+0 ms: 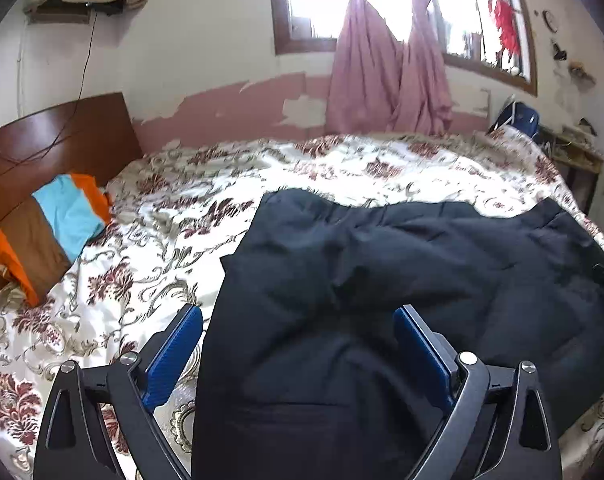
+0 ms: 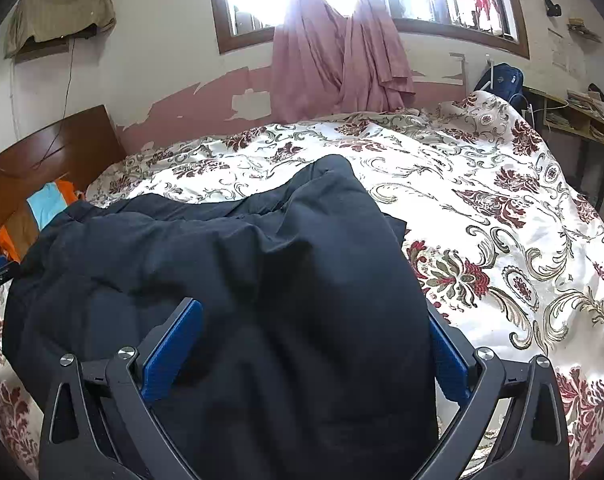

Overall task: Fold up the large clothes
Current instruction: 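Lower the folded jacket onto the bed and open both grippers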

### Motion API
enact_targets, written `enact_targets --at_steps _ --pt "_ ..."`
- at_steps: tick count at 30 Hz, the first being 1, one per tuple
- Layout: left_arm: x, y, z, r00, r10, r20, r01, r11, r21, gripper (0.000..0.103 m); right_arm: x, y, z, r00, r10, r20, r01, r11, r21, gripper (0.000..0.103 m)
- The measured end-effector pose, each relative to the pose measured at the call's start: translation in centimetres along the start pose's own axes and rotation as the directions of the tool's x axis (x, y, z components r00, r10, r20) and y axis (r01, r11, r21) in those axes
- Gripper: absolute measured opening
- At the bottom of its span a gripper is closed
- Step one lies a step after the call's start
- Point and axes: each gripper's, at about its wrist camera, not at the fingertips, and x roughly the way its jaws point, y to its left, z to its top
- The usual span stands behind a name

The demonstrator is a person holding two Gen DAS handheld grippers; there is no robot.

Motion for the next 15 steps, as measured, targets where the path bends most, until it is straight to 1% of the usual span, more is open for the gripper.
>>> enact_targets --at_steps 4,7,8,10,15 --pt "-1.3 -0.7 0.4 0.998 -0.022 0.051 0.023 1.000 -0.010 0.098 -1.1 0.4 0.0 0.998 -0.037 0.043 0.038 0.999 -0.013 0.101" --pt "-2.2 -1.4 0.5 0.996 -0.044 0.075 0.045 0.999 -0.009 0.099 -2.5 1.0 0.3 0.995 -0.042 0.092 0.047 0.998 -0.048 0.101" --pt "-2.4 -1.6 0.5 0.995 -0.053 0.081 0.053 0.999 -0.007 0.099 -2.9 1.3 0.5 0.994 -0.040 0.102 0.047 0.997 -0.064 0.101" --pt "-3.2 -2.4 0.4 0.991 -0.091 0.100 0.092 0.996 -0.003 0.100 -4.0 2.2 0.6 0.991 -0.033 0.129 0.045 0.994 -0.094 0.101" --pt "-4.7 -4.0 0.0 0.982 -0.138 0.130 0.139 0.990 0.005 0.101 -6.8 4.4 0.9 0.983 0.001 0.186 0.026 0.990 -0.141 0.101"
